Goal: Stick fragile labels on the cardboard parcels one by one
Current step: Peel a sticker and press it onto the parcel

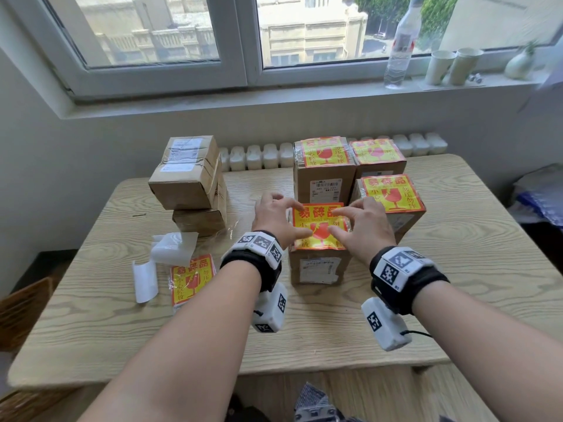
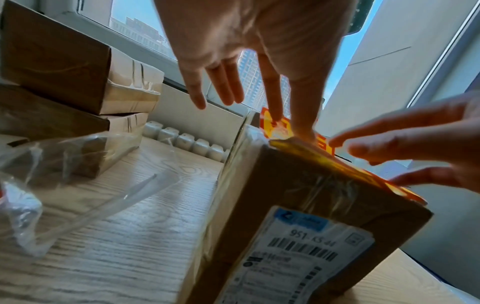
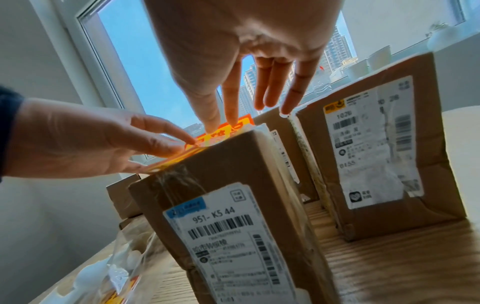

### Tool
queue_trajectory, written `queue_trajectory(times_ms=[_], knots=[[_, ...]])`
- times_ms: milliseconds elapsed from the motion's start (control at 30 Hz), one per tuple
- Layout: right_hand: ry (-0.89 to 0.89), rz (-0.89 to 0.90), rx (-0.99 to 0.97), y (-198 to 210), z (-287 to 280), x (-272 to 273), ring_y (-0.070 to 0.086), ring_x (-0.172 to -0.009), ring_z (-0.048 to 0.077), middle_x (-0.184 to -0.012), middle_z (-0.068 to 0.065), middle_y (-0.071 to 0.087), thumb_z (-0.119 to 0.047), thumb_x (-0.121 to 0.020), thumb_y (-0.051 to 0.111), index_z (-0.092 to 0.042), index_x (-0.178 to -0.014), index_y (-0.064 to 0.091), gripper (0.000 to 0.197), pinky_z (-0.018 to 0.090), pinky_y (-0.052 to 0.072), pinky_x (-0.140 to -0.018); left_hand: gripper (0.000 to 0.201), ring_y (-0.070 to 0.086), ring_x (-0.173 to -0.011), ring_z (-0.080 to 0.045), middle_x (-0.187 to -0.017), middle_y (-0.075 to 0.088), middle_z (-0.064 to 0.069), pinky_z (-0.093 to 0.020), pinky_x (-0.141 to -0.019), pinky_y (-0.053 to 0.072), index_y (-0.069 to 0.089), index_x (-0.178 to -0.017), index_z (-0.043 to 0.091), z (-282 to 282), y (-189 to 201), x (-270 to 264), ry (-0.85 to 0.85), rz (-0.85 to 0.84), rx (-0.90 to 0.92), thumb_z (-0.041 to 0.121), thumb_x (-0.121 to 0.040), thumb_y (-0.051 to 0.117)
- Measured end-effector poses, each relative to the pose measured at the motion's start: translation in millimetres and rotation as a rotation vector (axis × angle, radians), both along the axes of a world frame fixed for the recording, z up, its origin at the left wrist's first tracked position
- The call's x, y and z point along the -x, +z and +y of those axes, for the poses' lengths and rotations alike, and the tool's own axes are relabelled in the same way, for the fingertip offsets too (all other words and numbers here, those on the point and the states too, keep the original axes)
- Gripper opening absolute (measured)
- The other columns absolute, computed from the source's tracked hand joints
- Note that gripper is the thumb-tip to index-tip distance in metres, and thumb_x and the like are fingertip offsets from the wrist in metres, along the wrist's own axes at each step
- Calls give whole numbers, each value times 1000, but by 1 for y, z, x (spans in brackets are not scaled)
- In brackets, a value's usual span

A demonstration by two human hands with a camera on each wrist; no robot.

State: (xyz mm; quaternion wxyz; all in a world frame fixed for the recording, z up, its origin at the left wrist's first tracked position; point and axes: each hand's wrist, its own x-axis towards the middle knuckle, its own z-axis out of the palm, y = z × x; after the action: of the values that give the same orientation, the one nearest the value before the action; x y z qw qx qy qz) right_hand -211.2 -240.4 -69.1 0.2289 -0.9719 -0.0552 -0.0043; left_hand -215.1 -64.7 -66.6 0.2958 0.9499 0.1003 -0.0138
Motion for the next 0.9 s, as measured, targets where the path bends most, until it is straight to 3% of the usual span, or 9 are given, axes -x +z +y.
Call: queue_trajectory(times_ms=[33,100,167,233,467,567,700,800,900], knots=[[49,2,23,-1,3,-2,32,-129,18,-130,-1,40,-46,-88,60,-32,-134,54,48,38,34,-107,59,28,-136,-19,-142,35,1,-40,-109,31,62,-119,36,-2,1,0,-59,32,6,44,-65,83],[129,71,104,-3,11,-6,14,-144,22,-154,2,22,-43,-93,54,-34,-144,39,54,44,21,-117,73,17,-144,-20,-154,23,2,-44,-115,22,54,-131,39,-5,-1,-1,-131,102,-6,47,-65,82],[164,164,172,-8,15,-9,1,-148,24,-161,1,6,-45,-94,50,-37,-149,27,60,48,14,-119,83,12,-147,-22,-159,15,1,-44,-117,17,44,-139,41,-4,-7,-4,-174,159,-39,52,-65,80],[139,241,172,-12,12,-12,-1,-149,24,-162,2,2,-49,-93,50,-36,-151,19,67,49,13,-120,92,13,-147,-22,-160,15,-1,-42,-118,16,34,-145,39,0,-12,-7,-201,208,-40,54,-65,79],[124,195,94,-11,1,-14,14,-148,23,-161,4,13,-45,-91,55,-28,-152,19,72,44,21,-119,106,19,-146,-18,-159,22,2,-45,-118,22,27,-150,34,23,-10,-11,-180,248,36,47,-61,85],[153,255,105,-10,6,-13,17,-147,22,-161,1,11,-51,-89,57,-27,-153,16,79,45,23,-117,111,21,-145,-18,-158,22,2,-40,-116,23,24,-150,35,17,-7,-11,-255,272,47,43,-59,87],[112,305,107,-9,7,-14,22,-146,23,-161,4,12,-52,-87,58,-19,-154,12,88,43,28,-115,115,37,-136,-19,-151,35,1,-31,-106,33,21,-151,32,13,-12,-9,-265,322,117,31,-59,90],[74,332,81,-6,7,-14,33,-140,24,-157,8,23,-50,-87,60,-17,-153,9,91,41,35,-110,120,42,-132,-20,-149,39,0,-33,-102,38,17,-151,33,16,-11,-9,-234,359,148,29,-57,91],[65,349,37,-5,7,-12,45,-130,27,-150,11,35,-50,-87,61,-24,-153,5,91,42,43,-103,126,40,-134,-20,-152,34,1,-33,-105,36,11,-153,31,15,-9,-8,-223,358,140,26,-56,91]])
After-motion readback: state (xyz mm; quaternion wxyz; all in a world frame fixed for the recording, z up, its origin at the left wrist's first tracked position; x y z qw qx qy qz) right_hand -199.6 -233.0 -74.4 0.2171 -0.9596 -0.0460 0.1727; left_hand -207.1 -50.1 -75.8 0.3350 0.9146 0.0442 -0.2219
